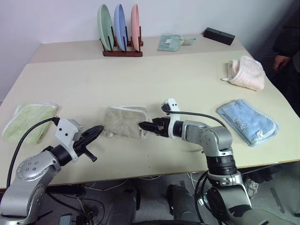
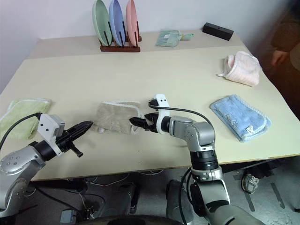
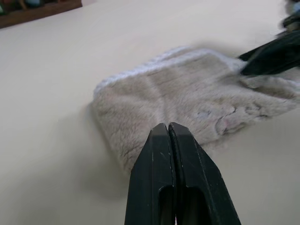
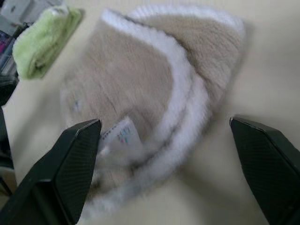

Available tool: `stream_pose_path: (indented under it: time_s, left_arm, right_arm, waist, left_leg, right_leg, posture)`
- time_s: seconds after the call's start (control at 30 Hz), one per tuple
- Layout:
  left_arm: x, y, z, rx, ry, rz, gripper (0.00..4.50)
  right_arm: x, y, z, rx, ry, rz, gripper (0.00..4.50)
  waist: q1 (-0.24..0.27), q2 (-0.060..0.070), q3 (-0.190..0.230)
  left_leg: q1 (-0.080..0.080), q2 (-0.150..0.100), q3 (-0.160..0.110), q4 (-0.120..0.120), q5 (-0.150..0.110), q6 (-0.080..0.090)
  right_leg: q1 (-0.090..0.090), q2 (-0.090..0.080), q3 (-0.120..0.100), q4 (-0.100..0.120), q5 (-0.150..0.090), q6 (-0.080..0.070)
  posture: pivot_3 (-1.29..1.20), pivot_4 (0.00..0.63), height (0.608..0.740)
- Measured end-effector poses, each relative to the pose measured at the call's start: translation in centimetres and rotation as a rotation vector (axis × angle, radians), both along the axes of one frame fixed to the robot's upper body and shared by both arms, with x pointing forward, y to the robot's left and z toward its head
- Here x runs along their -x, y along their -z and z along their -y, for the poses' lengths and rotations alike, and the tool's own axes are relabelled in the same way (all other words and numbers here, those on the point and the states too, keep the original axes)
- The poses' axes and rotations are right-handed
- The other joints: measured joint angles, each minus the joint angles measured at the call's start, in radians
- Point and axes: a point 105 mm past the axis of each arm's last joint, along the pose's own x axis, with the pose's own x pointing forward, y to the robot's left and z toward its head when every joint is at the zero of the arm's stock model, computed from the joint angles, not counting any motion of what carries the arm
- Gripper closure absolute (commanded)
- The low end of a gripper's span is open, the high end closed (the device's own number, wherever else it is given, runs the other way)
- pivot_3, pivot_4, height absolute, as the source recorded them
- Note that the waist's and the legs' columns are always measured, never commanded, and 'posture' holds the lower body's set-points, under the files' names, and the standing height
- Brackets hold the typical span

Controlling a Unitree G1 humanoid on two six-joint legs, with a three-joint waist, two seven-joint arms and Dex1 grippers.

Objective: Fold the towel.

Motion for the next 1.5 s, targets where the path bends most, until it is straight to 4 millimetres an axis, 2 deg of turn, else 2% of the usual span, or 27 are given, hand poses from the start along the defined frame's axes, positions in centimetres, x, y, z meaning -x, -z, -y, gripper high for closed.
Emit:
stream_pose_path:
  time_s: [0.07, 0.17, 0.2, 0.23, 0.3, 0.47, 0.5, 0.6, 0.67, 0.73, 0.83, 0.9, 0.97, 1.03, 1.1, 1.17, 1.23, 1.5]
  left_arm:
    - [0.0, -0.2, 0.2, -0.002, 0.006, 0.004, 4.5]
    - [0.0, -0.2, 0.3, -0.001, 0.007, 0.003, 4.5]
    - [0.0, -0.2, 0.3, -0.001, 0.007, 0.001, 4.5]
    - [0.1, -0.1, 0.3, 0.0, 0.006, -0.001, 4.5]
    - [0.1, 0.0, 0.4, 0.001, 0.006, -0.004, 4.5]
    - [0.1, 0.2, 0.9, 0.006, 0.023, -0.014, 4.5]
    - [0.0, 0.2, 1.1, 0.007, 0.03, -0.011, 4.5]
    - [-0.4, -0.2, 1.4, 0.006, 0.043, 0.007, 4.5]
    - [-0.7, -0.6, 1.8, 0.006, 0.058, 0.022, 4.5]
    - [-1.4, -0.6, 2.5, 0.022, 0.079, 0.028, 4.5]
    - [-2.7, -0.6, 3.9, 0.049, 0.133, 0.027, 4.5]
    - [-3.3, -0.4, 4.7, 0.055, 0.169, 0.022, 4.5]
    - [-3.9, -0.1, 5.6, 0.064, 0.206, 0.011, 4.5]
    - [-4.4, -0.2, 7.0, 0.074, 0.26, 0.016, 4.5]
    - [-5.0, -0.3, 8.2, 0.08, 0.319, 0.017, 4.5]
    - [-5.4, -0.2, 8.5, 0.081, 0.343, 0.011, 4.5]
    - [-5.6, 0.1, 8.9, 0.071, 0.369, 0.006, 4.5]
    - [-5.6, 0.9, 9.7, 0.061, 0.421, -0.011, 4.5]
  right_arm:
    - [-0.1, 0.2, -1.3, -0.023, -0.015, -0.025, 0.9]
    - [-0.1, 0.3, -2.6, -0.047, -0.03, -0.058, 2.37]
    - [-0.2, 0.2, -2.8, -0.05, -0.031, -0.06, 3.0]
    - [-0.3, 0.1, -2.8, -0.055, -0.029, -0.059, 3.34]
    - [-0.4, -0.3, -2.9, -0.072, -0.027, -0.056, 4.39]
    - [-1.0, -1.5, -1.8, -0.143, 0.024, -0.053, 4.45]
    - [-1.3, -2.4, -1.1, -0.173, 0.05, -0.03, 4.45]
    - [-2.6, -6.9, 2.2, -0.238, 0.146, 0.128, 4.45]
    - [-3.3, -9.9, 5.3, -0.25, 0.242, 0.241, 4.45]
    - [-4.0, -11.4, 8.8, -0.239, 0.363, 0.291, 4.45]
    - [-3.9, -12.8, 16.9, -0.184, 0.641, 0.33, 4.45]
    - [-2.9, -13.4, 21.0, -0.167, 0.791, 0.344, 4.45]
    - [-1.6, -13.2, 23.9, -0.169, 0.899, 0.334, 4.45]
    - [-0.3, -11.9, 26.7, -0.179, 1.008, 0.28, 4.45]
    - [2.0, -9.4, 29.8, -0.142, 1.126, 0.197, 4.45]
    - [4.0, -6.8, 31.6, -0.114, 1.2, 0.092, 4.45]
    - [5.3, -5.3, 32.4, -0.106, 1.233, 0.028, 4.45]
    - [6.2, -5.0, 32.8, -0.095, 1.247, 0.017, 4.45]
  waist:
    - [-0.001, 0.0, 0.0]
    - [-0.001, 0.0, 0.0]
    - [-0.001, 0.0, 0.0]
    - [0.001, 0.0, 0.0]
    - [0.001, 0.0, 0.0]
    - [0.001, 0.0, 0.0]
    - [0.002, 0.001, 0.001]
    - [0.006, 0.001, 0.001]
    - [0.005, 0.001, 0.001]
    - [0.008, 0.001, 0.001]
    - [0.017, 0.002, 0.001]
    - [0.017, 0.002, 0.001]
    - [0.006, 0.002, 0.001]
    - [0.002, 0.002, 0.001]
    - [0.008, 0.003, 0.001]
    - [0.008, 0.003, 0.001]
    - [0.0, 0.004, 0.001]
    - [0.007, 0.005, 0.0]
  left_leg:
    - [0.0, 0.0, 0.0, 0.0, 0.0, 0.0]
    - [0.0, 0.0, 0.0, 0.0, 0.0, 0.0]
    - [0.0, 0.0, 0.0, 0.0, 0.0, 0.0]
    - [0.0, 0.0, 0.0, 0.0, 0.0, 0.0]
    - [0.0, 0.0, 0.0, 0.0, 0.0, 0.0]
    - [0.0, 0.0, 0.0, 0.0, 0.0, 0.0]
    - [0.0, 0.0, 0.0, 0.0, 0.0, 0.0]
    - [-0.001, 0.0, 0.0, 0.001, 0.0, 0.0]
    - [0.0, -0.001, 0.0, 0.0, 0.0, 0.0]
    - [-0.001, -0.001, 0.0, 0.0, 0.0, 0.0]
    - [-0.001, -0.002, 0.0, 0.001, 0.0, 0.0]
    - [-0.001, -0.002, 0.001, 0.0, 0.0, 0.001]
    - [-0.001, -0.001, 0.002, 0.0, -0.001, 0.001]
    - [0.0, 0.0, 0.003, 0.0, -0.001, 0.001]
    - [-0.001, 0.0, 0.003, 0.001, -0.001, 0.002]
    - [-0.001, 0.0, 0.004, 0.001, -0.001, 0.002]
    - [0.0, 0.0, 0.007, 0.001, -0.001, 0.002]
    - [0.0, 0.002, 0.009, 0.002, -0.001, 0.003]
  right_leg:
    - [0.0, 0.001, 0.0, 0.0, 0.0, 0.0]
    - [0.0, 0.001, 0.0, 0.0, 0.0, 0.0]
    - [0.0, 0.001, 0.0, 0.0, 0.0, 0.0]
    - [0.0, 0.001, 0.0, 0.0, 0.0, 0.0]
    - [0.0, 0.001, 0.0, 0.0, 0.0, 0.0]
    - [0.0, 0.001, 0.0, 0.0, 0.0, 0.0]
    - [0.0, 0.001, 0.0, 0.0, 0.0, 0.0]
    - [0.0, 0.001, 0.0, 0.0, 0.0, 0.0]
    - [0.0, 0.001, 0.0, 0.0, 0.0, 0.0]
    - [0.0, 0.001, 0.0, 0.0, 0.0, 0.0]
    - [0.001, -0.001, 0.0, -0.001, 0.0, 0.0]
    - [0.001, -0.001, 0.0, -0.002, 0.0, 0.0]
    - [0.001, 0.0, 0.0, -0.001, 0.0, 0.0]
    - [0.001, 0.0, 0.0, -0.001, 0.0, 0.0]
    - [0.001, 0.0, 0.0, 0.0, 0.0, 0.0]
    - [0.001, -0.001, 0.0, 0.0, 0.0, 0.0]
    - [0.001, 0.0, 0.003, 0.0, 0.001, 0.0]
    - [0.001, 0.001, 0.004, -0.001, 0.001, 0.0]
  posture:
    - [0.0, 0.15, 0.74]
    - [0.0, 0.15, 0.74]
    - [0.0, 0.15, 0.74]
    - [0.0, 0.15, 0.74]
    - [0.0, 0.15, 0.74]
    - [0.0, 0.15, 0.74]
    - [0.0, 0.15, 0.74]
    - [0.0, 0.15, 0.74]
    - [0.0, 0.15, 0.74]
    - [0.0, 0.15, 0.74]
    - [0.0, 0.15, 0.74]
    - [0.0, 0.15, 0.74]
    - [0.0, 0.15, 0.74]
    - [0.0, 0.15, 0.74]
    - [0.0, 0.15, 0.74]
    - [0.0, 0.15, 0.74]
    - [0.0, 0.15, 0.74]
    - [0.0, 0.15, 0.74]
